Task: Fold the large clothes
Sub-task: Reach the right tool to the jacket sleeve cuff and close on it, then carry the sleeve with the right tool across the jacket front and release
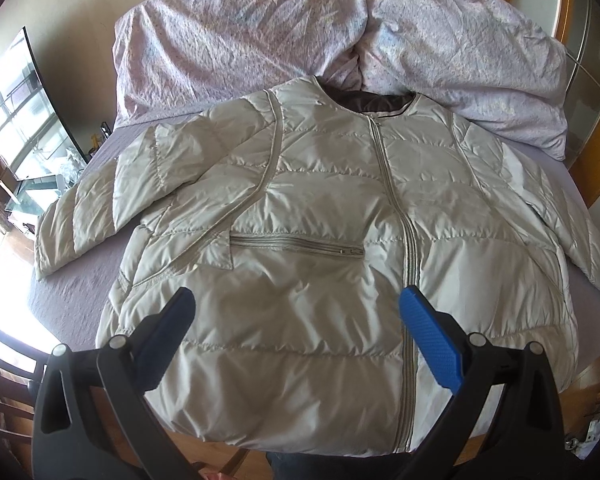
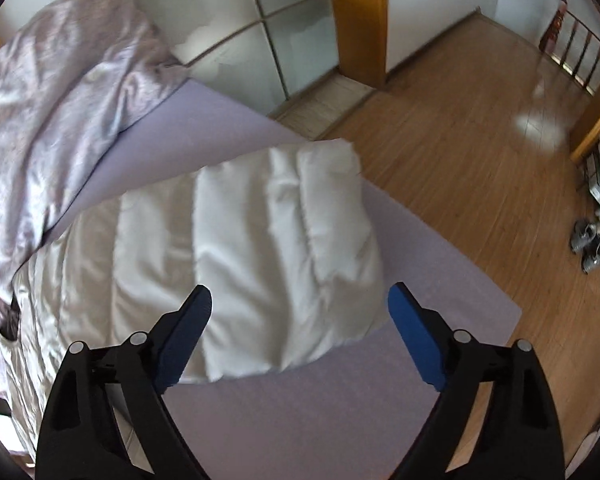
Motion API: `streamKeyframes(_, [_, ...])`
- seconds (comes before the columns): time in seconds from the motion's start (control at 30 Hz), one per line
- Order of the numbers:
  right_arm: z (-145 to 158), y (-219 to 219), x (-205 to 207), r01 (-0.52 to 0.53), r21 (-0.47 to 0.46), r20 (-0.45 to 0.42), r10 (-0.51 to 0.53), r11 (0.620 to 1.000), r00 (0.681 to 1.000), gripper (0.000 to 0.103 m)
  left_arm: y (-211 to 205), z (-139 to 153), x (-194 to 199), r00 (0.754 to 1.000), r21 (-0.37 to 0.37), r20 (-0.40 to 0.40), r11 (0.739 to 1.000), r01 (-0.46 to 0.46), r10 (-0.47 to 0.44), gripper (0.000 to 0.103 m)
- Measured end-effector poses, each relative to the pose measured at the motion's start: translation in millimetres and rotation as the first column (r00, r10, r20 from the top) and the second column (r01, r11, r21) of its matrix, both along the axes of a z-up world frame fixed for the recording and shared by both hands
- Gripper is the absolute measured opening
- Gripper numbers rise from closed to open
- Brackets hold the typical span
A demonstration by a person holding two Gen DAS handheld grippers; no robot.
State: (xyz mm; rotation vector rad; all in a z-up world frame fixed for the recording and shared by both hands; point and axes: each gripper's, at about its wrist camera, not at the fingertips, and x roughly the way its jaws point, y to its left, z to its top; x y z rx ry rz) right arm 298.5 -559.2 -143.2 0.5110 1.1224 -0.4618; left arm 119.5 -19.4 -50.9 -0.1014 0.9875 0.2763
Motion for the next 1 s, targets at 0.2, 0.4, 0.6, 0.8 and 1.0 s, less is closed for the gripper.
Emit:
streamKeyframes(0.2, [-14.6, -14.4, 14.7, 0.007, 0.026, -0.056, -0.005, 1.0, 0.998, 0.079, -5.1, -2.3, 5.8, 1.0, 0.005, -0.01, 1.0, 0.013, -0.013, 0.101])
streamKeyframes(0.4, [-19.7, -35.9, 14.5, 0.1, 0.019, -0.061, -0.098, 0.995, 0.993, 0.075, -4.4, -2.3, 6.0, 1.0, 0.002, -0.009, 1.0, 0.003, -0.003, 0.101])
streamKeyframes(0.6, [-34.4, -40.4, 17.7, 0.076, 0.117, -0.067, -0.069, 0.99, 0.995, 0.049, 3.3, -4.2, 2.7, 1.0, -0.006, -0.017, 1.0, -0.009, 0.009, 0.101])
streamKeyframes(0.8, [-23.1, -30.3, 19.9, 0.06, 0.114, -0.035, -0.056, 0.992, 0.998, 0.019, 14.6, -4.9, 3.0, 1.0, -0.008, -0.017, 1.0, 0.009, -0.009, 0.101])
streamKeyframes(1.0, [20.1, 5.1, 25.1, 0.016, 0.036, 0.061, -0.018, 0.999, 0.998, 0.014, 37.9, -1.9, 8.1, 1.0, -0.026, 0.0, 0.999, 0.026, -0.026, 0.101])
